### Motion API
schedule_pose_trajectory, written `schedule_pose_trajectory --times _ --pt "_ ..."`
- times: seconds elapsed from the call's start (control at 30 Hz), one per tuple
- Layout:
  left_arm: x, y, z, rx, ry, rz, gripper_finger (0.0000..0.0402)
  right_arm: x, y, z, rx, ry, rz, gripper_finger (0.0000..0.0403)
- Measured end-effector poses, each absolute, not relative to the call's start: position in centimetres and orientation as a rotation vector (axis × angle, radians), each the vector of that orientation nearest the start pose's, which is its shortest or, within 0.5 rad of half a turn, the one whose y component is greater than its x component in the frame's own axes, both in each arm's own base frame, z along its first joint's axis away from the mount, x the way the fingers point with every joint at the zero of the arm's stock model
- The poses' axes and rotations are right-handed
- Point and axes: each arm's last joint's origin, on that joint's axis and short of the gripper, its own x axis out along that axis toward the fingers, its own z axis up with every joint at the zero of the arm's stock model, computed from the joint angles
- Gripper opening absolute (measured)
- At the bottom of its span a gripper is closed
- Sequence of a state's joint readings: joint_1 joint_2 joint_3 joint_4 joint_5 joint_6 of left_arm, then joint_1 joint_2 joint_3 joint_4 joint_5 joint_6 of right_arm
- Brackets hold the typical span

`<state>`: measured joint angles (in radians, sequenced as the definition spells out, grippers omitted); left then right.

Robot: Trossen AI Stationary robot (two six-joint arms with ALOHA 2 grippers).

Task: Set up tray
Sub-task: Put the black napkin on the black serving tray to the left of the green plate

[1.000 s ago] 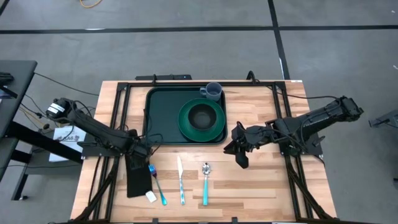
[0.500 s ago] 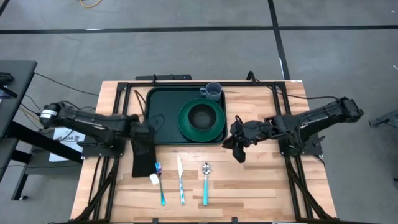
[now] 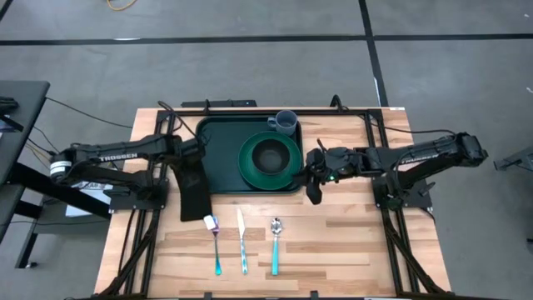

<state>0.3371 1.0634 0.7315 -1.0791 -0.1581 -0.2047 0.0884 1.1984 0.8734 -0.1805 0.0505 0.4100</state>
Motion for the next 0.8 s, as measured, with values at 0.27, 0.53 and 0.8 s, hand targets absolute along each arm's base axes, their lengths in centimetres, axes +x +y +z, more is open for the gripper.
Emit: schedule_pose_trajectory --times 0.27,0.53,0.8 --pt "16.6 6.7 23.1 -0.235 1.252 0.576 0.0 25.9 1.7 28.1 0.369 0.498 -0.084 0.0064" --pt "19.8 10.1 22.4 -0.175 1.374 0.567 0.0 25.9 1.7 28.1 0.354 0.499 -0.08 0.0064" --pt "21.5 14.5 22.2 -0.171 1.369 0.566 0.0 25.9 1.7 28.1 0.354 0.499 -0.08 0.0064"
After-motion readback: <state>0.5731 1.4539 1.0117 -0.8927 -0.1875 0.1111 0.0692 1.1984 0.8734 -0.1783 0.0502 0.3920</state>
